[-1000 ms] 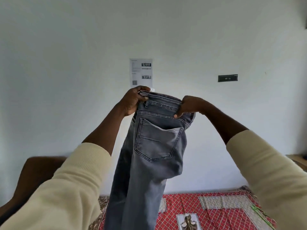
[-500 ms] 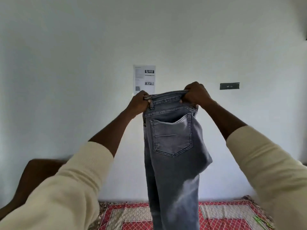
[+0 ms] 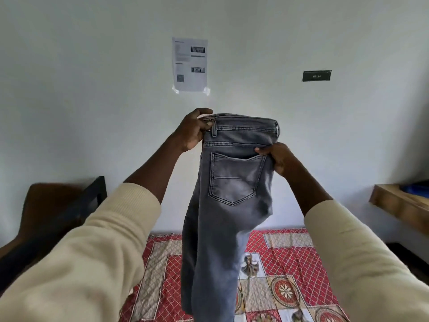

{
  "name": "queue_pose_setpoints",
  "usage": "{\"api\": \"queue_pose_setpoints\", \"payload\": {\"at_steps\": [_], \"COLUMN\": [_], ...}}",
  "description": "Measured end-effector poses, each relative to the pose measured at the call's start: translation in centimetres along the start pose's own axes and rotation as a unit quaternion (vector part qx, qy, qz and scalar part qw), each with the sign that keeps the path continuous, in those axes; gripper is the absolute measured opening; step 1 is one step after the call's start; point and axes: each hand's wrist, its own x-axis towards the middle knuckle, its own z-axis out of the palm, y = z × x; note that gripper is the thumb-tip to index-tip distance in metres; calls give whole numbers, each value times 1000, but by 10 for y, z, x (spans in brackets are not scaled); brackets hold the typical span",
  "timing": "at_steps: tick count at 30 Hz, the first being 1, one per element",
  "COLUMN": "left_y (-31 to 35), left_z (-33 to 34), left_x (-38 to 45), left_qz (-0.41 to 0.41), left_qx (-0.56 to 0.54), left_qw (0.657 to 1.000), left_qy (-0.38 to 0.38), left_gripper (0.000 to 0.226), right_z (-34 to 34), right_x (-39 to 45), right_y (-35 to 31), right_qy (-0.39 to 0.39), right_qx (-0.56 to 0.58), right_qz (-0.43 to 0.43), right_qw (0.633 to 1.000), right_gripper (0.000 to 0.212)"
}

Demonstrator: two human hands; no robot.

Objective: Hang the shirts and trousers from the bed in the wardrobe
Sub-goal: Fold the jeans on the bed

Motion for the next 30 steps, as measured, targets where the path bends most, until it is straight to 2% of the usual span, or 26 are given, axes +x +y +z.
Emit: {"api": "queue_pose_setpoints", "payload": {"at_steps": [1, 3, 6, 7, 9, 10, 12, 13, 14, 15, 17, 19, 21, 23, 25, 27, 28, 29, 30], "left_y": [-5, -12, -9, -7, 5, 12, 25, 28, 29, 29, 26, 18, 5, -9, -19, -23, -23, -23, -22], "left_z": [-3, -7, -7, -9, -13, -14, -10, -5, 3, 10, 22, 30, 37, 42, 53, 64, 67, 71, 75], "left_x": [-1, -1, -1, -2, 0, -1, -2, 0, 0, 0, 3, 1, 1, 4, 5, 6, 8, 10, 12], "left_qz": [-7, 16, 56, 37, -36, -83, -141, -141, -125, -100, -77, -115, -122, -69, -14, 17, 27, 33, 37], "left_qx": [49, 187, 382, 421, 467, 482, 517, 535, 552, 565, 553, 509, 496, 495, 488, 486, 486, 485, 483], "left_qw": [999, 982, 920, 904, 884, 872, 836, 822, 813, 808, 818, 831, 831, 844, 857, 861, 862, 862, 863], "left_qy": [-8, 15, 63, 61, 7, -36, -115, -134, -139, -133, -141, -192, -221, -197, -165, -148, -143, -142, -139], "left_gripper": [40, 38, 28, 28, 33, 47, 89, 103, 106, 102, 77, 57, 53, 38, 22, 13, 13, 13, 13], "right_z": [-2, 2, 16, 20, 24, 25, 31, 36, 42, 47, 52, 50, 44, 34, 10, -27, -48, -71, -87], "right_x": [3, 0, -3, -3, -1, -1, 0, 0, 0, 1, 0, -3, -12, -19, -21, -24, -29, -36, -43], "right_y": [9, 17, 12, 10, 5, 4, 4, 6, 8, 9, 11, 15, 21, 25, 30, 45, 59, 78, 99], "right_qy": [42, 77, 49, 32, 7, -2, -18, -24, -28, -31, -42, -58, -58, -53, -13, 89, 146, 169, 142], "right_qx": [-2, -16, -91, -125, -162, -165, -174, -187, -204, -216, -227, -210, -164, -126, -141, -147, -137, -118, -89], "right_qz": [-24, -76, -113, -117, -119, -118, -119, -117, -111, -110, -108, -106, -118, -145, -147, -76, -2, 82, 149], "right_qw": [999, 994, 988, 985, 980, 979, 977, 975, 972, 970, 967, 970, 978, 980, 979, 982, 980, 975, 974], "right_gripper": [45, 37, 29, 28, 26, 25, 24, 23, 23, 24, 31, 35, 31, 30, 41, 59, 70, 76, 81]}}
